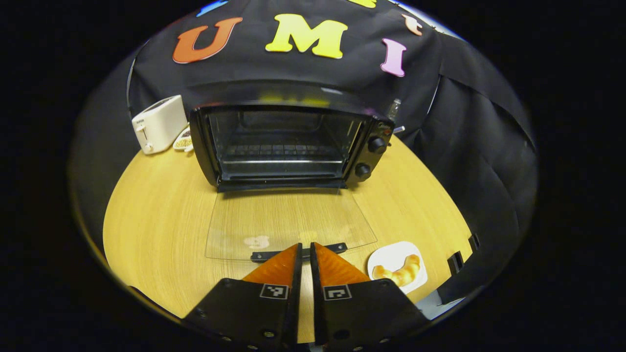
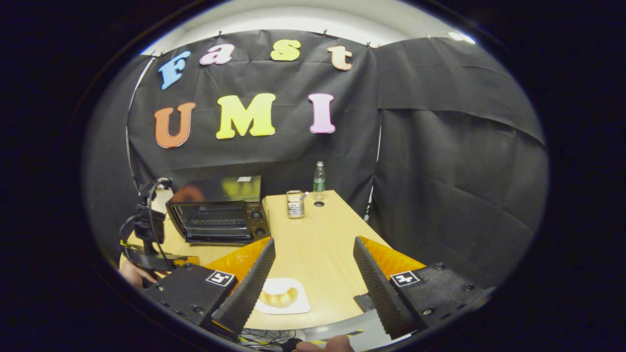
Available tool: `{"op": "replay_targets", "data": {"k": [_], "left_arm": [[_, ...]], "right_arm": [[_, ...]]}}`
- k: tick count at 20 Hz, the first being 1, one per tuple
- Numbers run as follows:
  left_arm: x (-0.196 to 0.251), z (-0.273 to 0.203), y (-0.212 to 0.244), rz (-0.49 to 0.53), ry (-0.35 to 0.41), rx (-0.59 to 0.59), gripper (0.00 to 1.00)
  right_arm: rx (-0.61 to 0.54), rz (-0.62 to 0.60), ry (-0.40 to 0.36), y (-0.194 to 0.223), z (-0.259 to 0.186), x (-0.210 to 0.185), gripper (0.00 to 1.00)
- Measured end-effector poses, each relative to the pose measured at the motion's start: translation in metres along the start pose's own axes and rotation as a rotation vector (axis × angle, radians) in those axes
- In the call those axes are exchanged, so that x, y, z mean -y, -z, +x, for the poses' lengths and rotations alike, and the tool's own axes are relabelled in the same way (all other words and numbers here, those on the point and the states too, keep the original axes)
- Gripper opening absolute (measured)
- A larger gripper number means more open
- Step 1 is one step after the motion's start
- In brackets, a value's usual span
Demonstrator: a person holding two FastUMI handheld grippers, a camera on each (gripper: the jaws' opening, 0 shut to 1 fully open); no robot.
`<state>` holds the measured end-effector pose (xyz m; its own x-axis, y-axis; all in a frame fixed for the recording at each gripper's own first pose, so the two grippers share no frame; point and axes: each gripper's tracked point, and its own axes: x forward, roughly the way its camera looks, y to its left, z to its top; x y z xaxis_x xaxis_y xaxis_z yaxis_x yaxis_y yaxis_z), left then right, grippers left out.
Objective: Open the electric oven with the left hand, put the food in, and close the electric oven.
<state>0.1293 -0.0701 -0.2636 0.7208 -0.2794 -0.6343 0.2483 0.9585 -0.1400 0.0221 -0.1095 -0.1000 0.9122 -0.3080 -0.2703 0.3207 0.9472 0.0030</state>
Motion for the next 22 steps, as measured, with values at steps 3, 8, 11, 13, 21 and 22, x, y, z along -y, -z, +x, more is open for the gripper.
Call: {"op": "replay_targets", "data": {"k": [3,8,11,13,21,22], "left_arm": [[-0.004,-0.032,-0.011,0.019,0.004,0.073,0.48],[-0.031,-0.081,-0.018,0.016,-0.052,0.154,0.95],[-0.048,-0.109,-0.023,0.0,-0.083,0.202,0.95],[-0.053,-0.122,-0.029,-0.018,-0.087,0.223,0.95],[-0.07,-0.164,-0.039,-0.01,-0.117,0.258,0.95],[-0.073,-0.168,-0.04,-0.007,-0.127,0.26,0.95]], "right_arm": [[-0.024,0.01,-0.014,0.011,-0.001,-0.01,0.99],[-0.082,0.03,-0.045,0.039,0.001,-0.028,1.0],[-0.134,0.053,-0.057,0.063,0.007,-0.037,1.0],[-0.175,0.074,-0.063,0.082,0.013,-0.043,1.0],[-0.368,0.222,-0.09,0.17,0.055,-0.062,0.97],[-0.385,0.245,-0.084,0.179,0.061,-0.062,0.97]]}}
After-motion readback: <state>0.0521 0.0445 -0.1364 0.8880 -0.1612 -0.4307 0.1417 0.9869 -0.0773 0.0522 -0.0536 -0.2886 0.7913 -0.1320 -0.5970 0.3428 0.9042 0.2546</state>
